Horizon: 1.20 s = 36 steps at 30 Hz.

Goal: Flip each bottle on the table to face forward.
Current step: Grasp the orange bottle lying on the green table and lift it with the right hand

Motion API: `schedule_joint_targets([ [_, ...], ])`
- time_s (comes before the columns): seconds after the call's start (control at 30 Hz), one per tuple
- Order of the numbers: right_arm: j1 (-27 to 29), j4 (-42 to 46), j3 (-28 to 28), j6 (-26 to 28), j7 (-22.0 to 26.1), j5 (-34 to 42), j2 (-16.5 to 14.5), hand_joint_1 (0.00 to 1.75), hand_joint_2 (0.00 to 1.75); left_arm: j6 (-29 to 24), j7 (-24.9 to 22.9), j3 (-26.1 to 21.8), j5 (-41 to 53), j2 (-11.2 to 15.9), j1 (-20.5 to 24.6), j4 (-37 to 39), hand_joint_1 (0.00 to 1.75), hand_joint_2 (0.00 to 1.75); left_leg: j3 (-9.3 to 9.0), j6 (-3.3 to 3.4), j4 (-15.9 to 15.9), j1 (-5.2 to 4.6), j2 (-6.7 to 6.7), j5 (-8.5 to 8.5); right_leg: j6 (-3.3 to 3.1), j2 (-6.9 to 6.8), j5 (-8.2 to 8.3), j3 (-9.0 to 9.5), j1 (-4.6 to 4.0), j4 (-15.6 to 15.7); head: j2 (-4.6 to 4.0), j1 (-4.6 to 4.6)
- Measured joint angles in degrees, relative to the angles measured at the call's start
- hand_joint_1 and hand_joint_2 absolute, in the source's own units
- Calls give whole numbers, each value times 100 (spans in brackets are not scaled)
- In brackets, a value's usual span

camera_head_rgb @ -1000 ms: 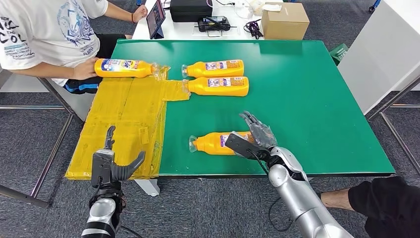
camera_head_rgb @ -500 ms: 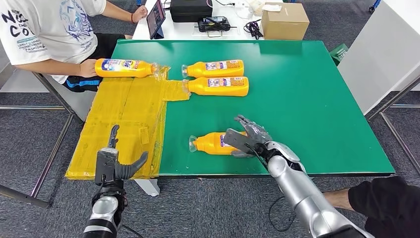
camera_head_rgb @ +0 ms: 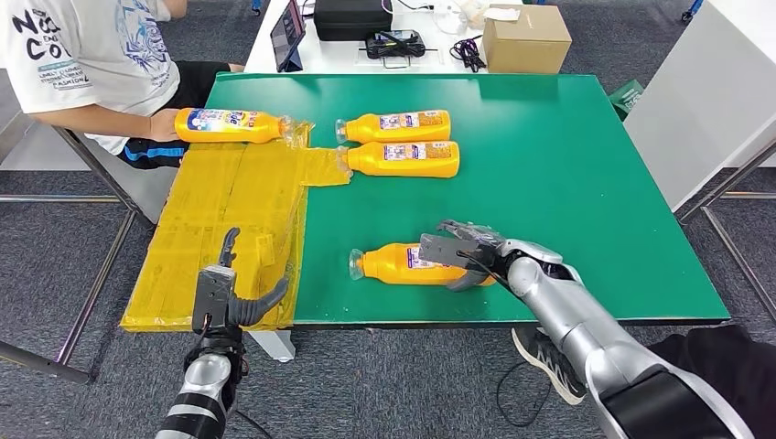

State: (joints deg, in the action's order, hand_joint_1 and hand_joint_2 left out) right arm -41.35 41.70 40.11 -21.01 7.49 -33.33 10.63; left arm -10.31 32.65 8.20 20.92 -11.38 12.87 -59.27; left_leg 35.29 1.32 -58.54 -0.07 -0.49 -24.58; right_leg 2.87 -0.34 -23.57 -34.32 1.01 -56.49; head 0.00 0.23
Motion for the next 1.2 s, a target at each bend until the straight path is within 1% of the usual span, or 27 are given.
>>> schedule_joint_targets([
  [0.2,-508,-87,596,-527,-113,19,108,0,175,26,3,71,-112,1,30,89,0,175,-1,0,0,1,1,0,0,0,0,0,-1,-1,0,-1],
  [0.3,-698,-87,890,-644,-181,23,131,0,175,46,12,103,-157,-1,34,108,0,175,-1,0,0,1,0,0,0,0,0,0,-1,-1,0,-1],
  [0.5,-835,-89,1423,-636,-285,8,123,0,175,66,31,120,-226,-6,42,124,0,175,-1,0,0,1,0,0,0,0,0,0,0,-1,0,1],
  [0.7,-852,-169,1870,-578,-316,116,14,0,175,101,60,141,-246,-29,92,169,0,175,-1,0,0,1,0,1,0,0,0,0,-1,-1,0,1],
  [0.97,-855,-309,2190,-500,-279,267,-130,0,175,107,95,162,-274,-54,158,233,0,175,-1,0,0,1,0,1,0,0,0,0,-1,-2,0,1],
  [1.2,-861,-396,2335,-415,-277,305,-204,0,175,102,98,163,-292,-55,183,235,0,175,-1,0,0,1,0,1,0,0,0,0,-1,-1,0,1],
])
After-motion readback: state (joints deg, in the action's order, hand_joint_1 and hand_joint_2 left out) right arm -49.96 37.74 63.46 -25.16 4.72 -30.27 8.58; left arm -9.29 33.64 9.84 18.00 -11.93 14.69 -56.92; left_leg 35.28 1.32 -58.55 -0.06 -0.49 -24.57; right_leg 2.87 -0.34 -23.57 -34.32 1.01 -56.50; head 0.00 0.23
